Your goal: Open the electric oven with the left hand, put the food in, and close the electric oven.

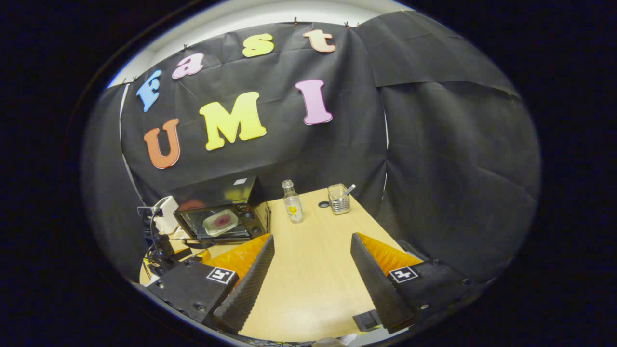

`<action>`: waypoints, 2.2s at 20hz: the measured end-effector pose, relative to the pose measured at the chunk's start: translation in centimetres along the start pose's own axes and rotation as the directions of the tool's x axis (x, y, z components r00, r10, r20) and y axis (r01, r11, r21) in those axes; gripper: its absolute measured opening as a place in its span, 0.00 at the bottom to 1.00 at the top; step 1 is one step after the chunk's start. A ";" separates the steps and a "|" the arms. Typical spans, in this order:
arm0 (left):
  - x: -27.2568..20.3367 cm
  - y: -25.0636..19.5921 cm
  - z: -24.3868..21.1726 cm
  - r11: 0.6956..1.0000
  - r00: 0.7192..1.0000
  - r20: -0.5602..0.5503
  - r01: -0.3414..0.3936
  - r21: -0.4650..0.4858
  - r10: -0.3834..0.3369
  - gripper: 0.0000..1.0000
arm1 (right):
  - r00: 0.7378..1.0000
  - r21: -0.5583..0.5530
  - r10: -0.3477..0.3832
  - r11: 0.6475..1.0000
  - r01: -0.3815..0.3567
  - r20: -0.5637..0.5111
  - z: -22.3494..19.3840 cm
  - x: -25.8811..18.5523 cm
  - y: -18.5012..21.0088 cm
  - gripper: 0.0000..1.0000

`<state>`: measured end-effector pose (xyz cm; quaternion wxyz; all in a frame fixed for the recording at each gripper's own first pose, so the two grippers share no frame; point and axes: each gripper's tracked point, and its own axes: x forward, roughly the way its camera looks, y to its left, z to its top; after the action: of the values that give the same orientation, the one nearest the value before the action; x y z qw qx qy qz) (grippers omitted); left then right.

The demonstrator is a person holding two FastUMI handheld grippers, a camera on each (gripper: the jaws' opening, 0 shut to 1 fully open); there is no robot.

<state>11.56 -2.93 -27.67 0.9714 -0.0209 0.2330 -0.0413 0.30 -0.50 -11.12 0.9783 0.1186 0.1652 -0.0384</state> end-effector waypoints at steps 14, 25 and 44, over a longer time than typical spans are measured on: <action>1.6 -0.2 5.9 0.999 0.996 0.080 0.021 0.037 -0.024 0.97 | 0.999 0.013 -0.038 0.999 0.038 0.021 1.1 -0.7 -1.8 1.00; -9.2 -3.1 10.8 1.000 0.975 0.219 0.027 -0.002 -0.026 0.97 | 0.992 -0.086 0.097 0.992 -0.091 0.078 3.6 -2.2 0.3 1.00; -37.5 -4.8 13.6 0.982 0.895 0.405 -0.182 -0.055 0.188 0.96 | 0.918 -0.197 0.292 0.950 -0.244 0.268 8.4 -13.5 -4.7 0.96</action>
<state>-15.88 -4.02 1.68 0.9979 -0.0143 0.0265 0.0581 -10.27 -6.68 0.06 0.9942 0.0546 0.0027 0.0924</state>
